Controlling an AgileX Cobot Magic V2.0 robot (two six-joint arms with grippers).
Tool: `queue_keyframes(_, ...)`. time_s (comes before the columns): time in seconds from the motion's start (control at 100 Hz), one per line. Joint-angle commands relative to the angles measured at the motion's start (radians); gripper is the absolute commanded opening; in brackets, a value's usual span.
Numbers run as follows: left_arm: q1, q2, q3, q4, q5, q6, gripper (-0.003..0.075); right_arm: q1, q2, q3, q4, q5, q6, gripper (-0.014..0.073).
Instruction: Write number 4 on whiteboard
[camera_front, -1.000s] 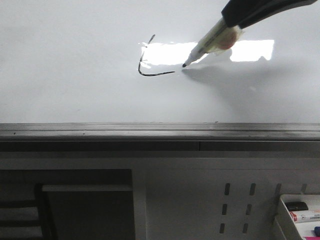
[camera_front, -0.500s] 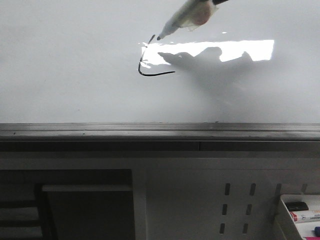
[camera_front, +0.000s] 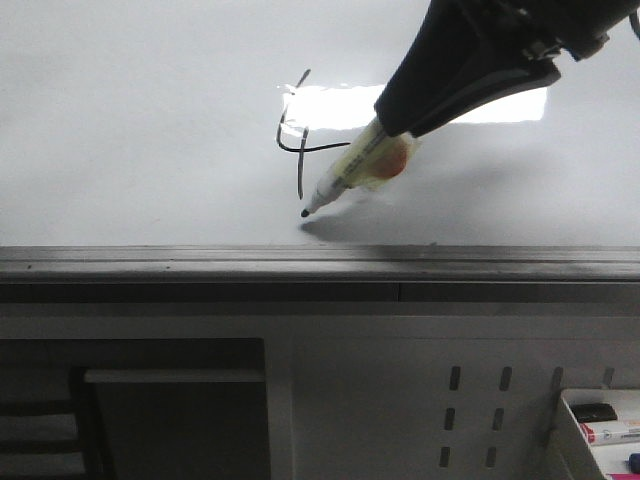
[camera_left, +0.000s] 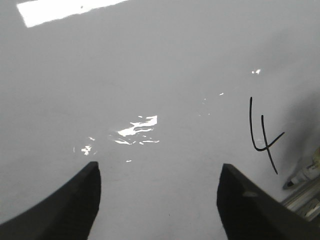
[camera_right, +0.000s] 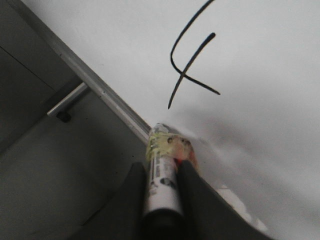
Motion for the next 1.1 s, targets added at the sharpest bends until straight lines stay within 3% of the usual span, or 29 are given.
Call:
queue_keyframes(0.0, 0.0, -0.012, -0.027, -0.091, 0.029, 0.044, 0.045, -0.003, -0.086, -0.025, 0.022, -0.011, -0.011, -0.0043)
queue_keyframes(0.2, -0.031, 0.002, -0.027, -0.324, 0.199, 0.284, 0.0434, -0.003, -0.186, -0.025, 0.027, 0.002, -0.01, -0.0043)
queue_keyframes(0.34, -0.145, 0.046, -0.029, -0.373, 0.219, 0.374, 0.0417, -0.003, -0.194, -0.027, 0.057, 0.045, -0.01, -0.0043)
queue_keyframes(0.46, -0.283, 0.107, -0.04, -0.366, 0.207, 0.403, 0.0417, -0.003, -0.194, -0.027, 0.084, 0.058, -0.01, -0.0043)
queue_keyframes(0.72, -0.517, 0.237, -0.083, -0.361, 0.048, 0.451, 0.0417, -0.003, -0.194, -0.027, 0.098, 0.122, -0.013, -0.0043)
queue_keyframes(1.09, -0.558, 0.346, -0.127, -0.358, 0.008, 0.451, 0.0401, -0.003, -0.194, -0.035, 0.115, 0.156, -0.015, -0.0045)
